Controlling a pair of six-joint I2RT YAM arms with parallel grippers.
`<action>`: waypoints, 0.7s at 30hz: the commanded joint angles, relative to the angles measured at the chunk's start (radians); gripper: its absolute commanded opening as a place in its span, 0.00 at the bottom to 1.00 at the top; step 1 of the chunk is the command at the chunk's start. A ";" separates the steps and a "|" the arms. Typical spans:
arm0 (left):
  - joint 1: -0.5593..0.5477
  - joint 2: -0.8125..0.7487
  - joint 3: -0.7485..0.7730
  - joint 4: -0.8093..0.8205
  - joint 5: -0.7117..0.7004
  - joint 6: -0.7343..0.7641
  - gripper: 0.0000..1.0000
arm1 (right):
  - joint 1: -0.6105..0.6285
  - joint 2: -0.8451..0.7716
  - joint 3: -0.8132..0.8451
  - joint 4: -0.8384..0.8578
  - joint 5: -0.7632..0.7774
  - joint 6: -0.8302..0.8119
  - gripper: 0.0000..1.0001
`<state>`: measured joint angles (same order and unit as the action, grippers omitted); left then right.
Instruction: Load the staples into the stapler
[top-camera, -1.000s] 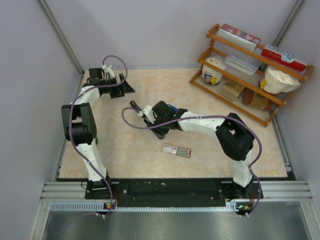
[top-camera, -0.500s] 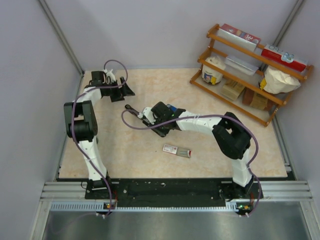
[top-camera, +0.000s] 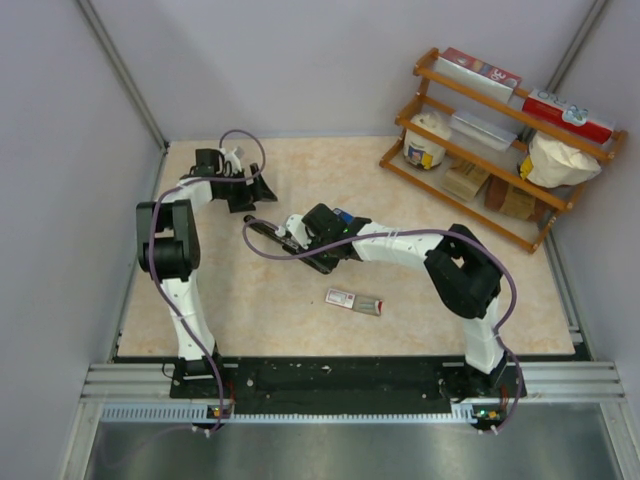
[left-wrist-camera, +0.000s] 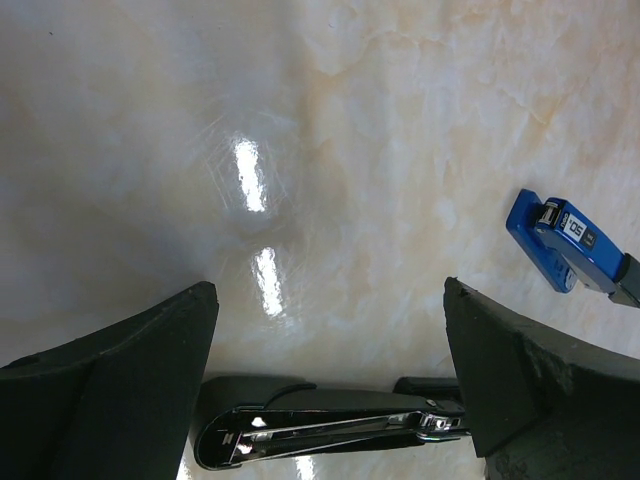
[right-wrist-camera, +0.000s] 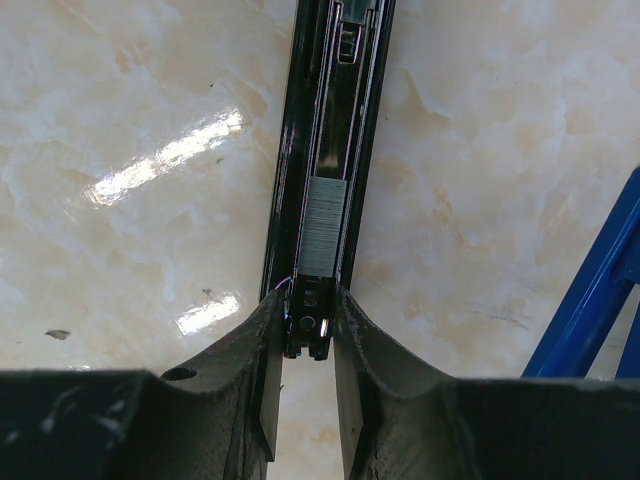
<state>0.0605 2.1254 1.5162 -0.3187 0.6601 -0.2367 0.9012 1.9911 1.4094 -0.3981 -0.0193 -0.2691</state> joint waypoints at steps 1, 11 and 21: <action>0.005 -0.051 0.019 -0.052 -0.045 0.037 0.99 | 0.011 0.017 0.045 -0.008 0.005 -0.018 0.24; 0.007 -0.076 -0.028 -0.069 -0.099 0.037 0.98 | 0.013 0.015 0.045 -0.010 -0.007 -0.027 0.23; 0.007 -0.091 -0.053 -0.048 -0.094 0.046 0.99 | 0.013 0.017 0.048 -0.010 -0.007 -0.028 0.23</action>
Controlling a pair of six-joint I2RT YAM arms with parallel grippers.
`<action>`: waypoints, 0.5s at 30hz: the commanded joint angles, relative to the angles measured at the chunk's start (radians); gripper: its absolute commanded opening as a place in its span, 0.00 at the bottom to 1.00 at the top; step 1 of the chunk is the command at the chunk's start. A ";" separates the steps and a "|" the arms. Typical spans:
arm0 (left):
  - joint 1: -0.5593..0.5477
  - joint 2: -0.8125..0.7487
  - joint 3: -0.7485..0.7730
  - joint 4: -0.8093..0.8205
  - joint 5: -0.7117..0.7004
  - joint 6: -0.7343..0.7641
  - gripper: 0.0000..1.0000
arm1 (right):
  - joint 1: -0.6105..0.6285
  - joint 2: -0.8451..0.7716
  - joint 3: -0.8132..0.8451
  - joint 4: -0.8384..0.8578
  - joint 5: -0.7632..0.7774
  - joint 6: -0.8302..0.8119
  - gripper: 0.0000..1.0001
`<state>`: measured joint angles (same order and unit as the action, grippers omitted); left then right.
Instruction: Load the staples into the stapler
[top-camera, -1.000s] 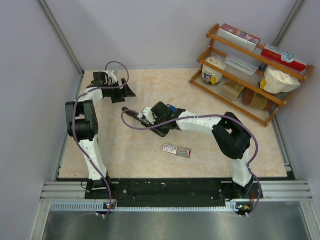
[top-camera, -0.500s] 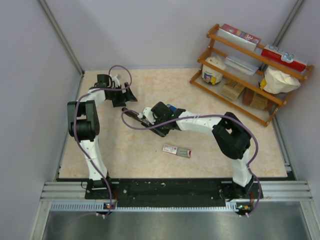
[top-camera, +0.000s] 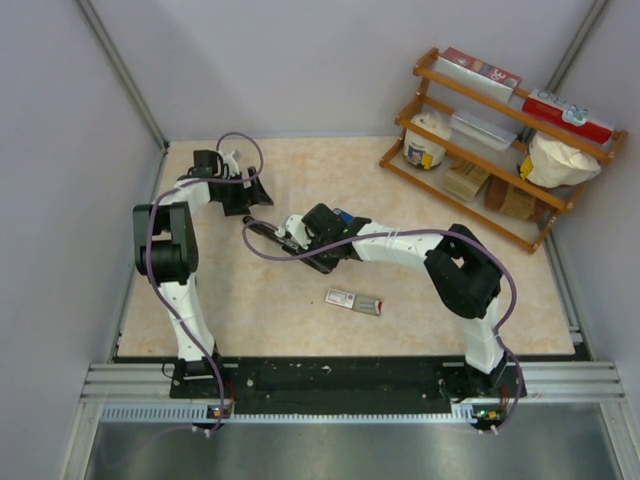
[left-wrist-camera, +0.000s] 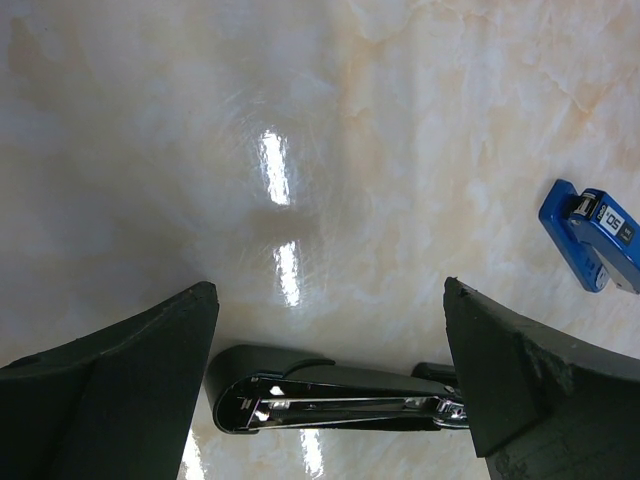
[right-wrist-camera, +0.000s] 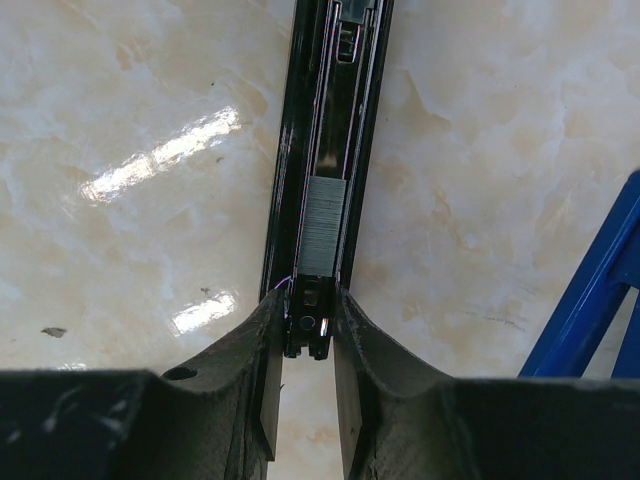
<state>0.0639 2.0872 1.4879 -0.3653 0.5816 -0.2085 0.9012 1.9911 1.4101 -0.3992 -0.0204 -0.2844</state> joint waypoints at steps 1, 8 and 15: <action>0.004 -0.056 -0.023 -0.001 -0.016 0.020 0.99 | 0.011 0.018 0.049 -0.010 -0.006 -0.013 0.23; -0.015 -0.110 -0.017 0.003 -0.044 0.070 0.99 | 0.013 0.020 0.053 -0.013 -0.018 -0.016 0.23; -0.013 -0.171 -0.049 0.005 -0.218 0.080 0.99 | 0.011 0.025 0.059 -0.024 -0.038 -0.024 0.22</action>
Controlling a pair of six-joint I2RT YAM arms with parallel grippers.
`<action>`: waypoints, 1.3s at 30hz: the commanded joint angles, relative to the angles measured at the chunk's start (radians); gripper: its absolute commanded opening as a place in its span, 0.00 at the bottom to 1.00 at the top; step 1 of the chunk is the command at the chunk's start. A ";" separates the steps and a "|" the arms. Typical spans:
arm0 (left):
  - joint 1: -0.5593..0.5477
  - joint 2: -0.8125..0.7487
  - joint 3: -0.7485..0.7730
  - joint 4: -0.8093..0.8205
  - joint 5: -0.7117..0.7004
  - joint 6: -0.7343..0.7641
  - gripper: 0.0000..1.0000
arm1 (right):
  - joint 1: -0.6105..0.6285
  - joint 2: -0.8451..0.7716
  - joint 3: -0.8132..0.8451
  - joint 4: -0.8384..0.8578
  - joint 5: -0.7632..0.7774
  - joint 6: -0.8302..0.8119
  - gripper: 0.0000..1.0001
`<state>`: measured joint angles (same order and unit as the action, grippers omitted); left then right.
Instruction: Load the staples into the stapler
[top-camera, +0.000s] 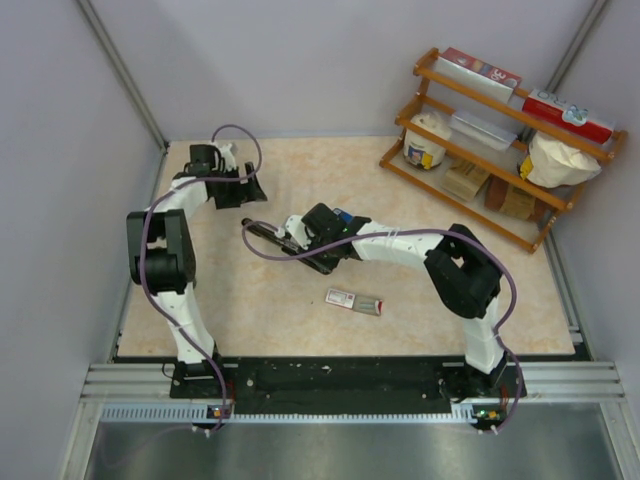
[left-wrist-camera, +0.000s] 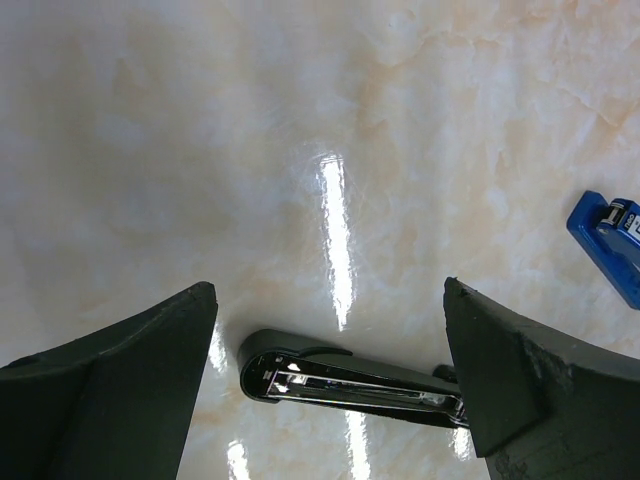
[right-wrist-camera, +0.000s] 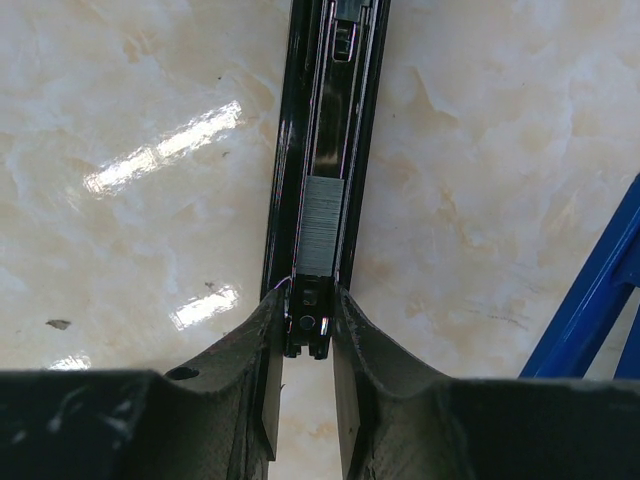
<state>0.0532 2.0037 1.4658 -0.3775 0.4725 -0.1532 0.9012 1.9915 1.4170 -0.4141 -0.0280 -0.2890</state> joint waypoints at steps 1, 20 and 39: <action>-0.003 -0.091 -0.036 0.017 -0.121 0.021 0.99 | 0.013 0.023 0.054 -0.011 -0.032 -0.019 0.21; -0.007 -0.169 -0.098 0.118 0.047 0.043 0.99 | -0.005 0.055 0.103 -0.054 -0.050 0.040 0.20; -0.007 -0.174 -0.059 0.075 -0.043 0.064 0.99 | -0.094 0.072 0.137 -0.077 -0.047 0.125 0.18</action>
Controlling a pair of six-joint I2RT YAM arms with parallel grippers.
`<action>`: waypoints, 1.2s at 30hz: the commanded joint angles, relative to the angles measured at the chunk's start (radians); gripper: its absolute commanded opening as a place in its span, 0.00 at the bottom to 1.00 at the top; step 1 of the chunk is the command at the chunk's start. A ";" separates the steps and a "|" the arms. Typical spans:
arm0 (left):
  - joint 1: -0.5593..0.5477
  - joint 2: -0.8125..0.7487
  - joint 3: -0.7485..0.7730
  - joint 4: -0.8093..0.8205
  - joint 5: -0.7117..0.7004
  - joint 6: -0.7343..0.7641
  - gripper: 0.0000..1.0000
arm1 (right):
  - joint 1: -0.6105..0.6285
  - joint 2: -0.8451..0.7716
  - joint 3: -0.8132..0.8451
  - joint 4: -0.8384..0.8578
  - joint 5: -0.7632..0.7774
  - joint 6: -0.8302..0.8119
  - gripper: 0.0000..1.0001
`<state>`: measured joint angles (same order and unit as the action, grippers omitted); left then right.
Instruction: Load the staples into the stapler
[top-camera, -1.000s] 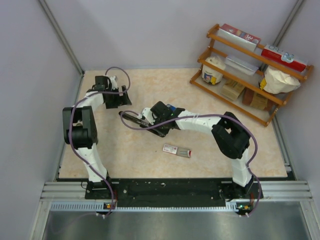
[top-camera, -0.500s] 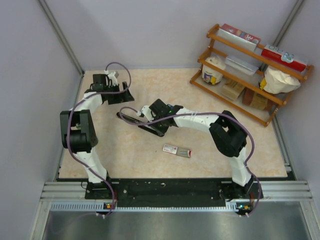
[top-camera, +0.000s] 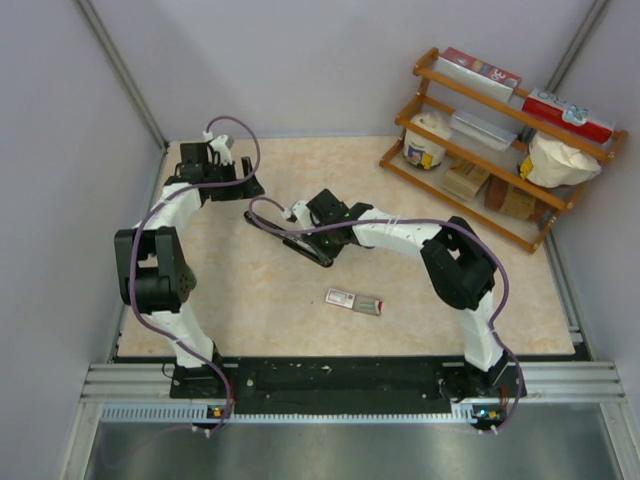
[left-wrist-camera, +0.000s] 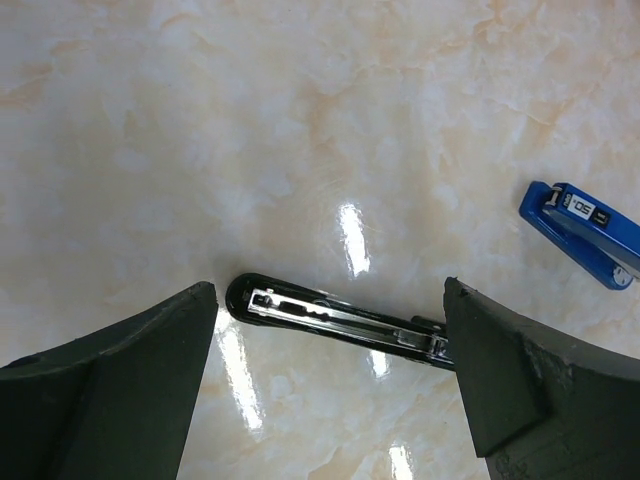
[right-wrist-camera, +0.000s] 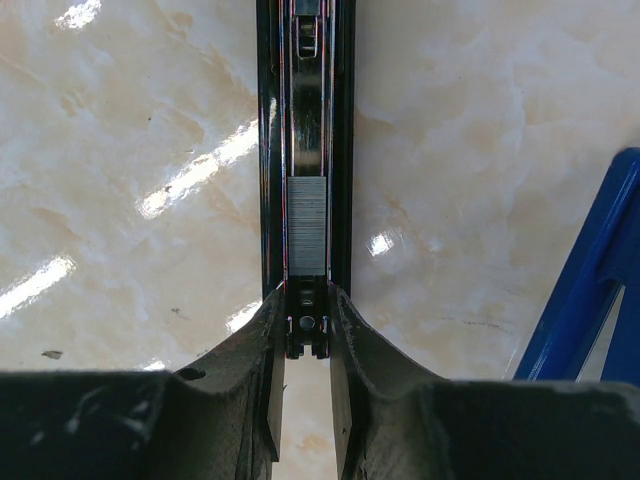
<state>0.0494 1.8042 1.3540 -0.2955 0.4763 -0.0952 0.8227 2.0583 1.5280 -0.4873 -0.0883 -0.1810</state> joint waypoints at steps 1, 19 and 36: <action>-0.003 0.044 0.054 -0.007 -0.053 0.000 0.99 | -0.016 0.000 0.021 -0.004 0.010 0.017 0.18; -0.019 0.181 0.037 0.000 -0.035 -0.040 0.99 | -0.027 0.000 0.015 -0.004 -0.010 0.009 0.18; -0.082 0.173 0.028 -0.014 -0.004 -0.037 0.99 | -0.025 0.006 0.018 -0.005 -0.018 0.008 0.17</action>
<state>-0.0017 1.9949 1.3804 -0.3138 0.4217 -0.1272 0.8127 2.0583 1.5280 -0.4927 -0.1066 -0.1791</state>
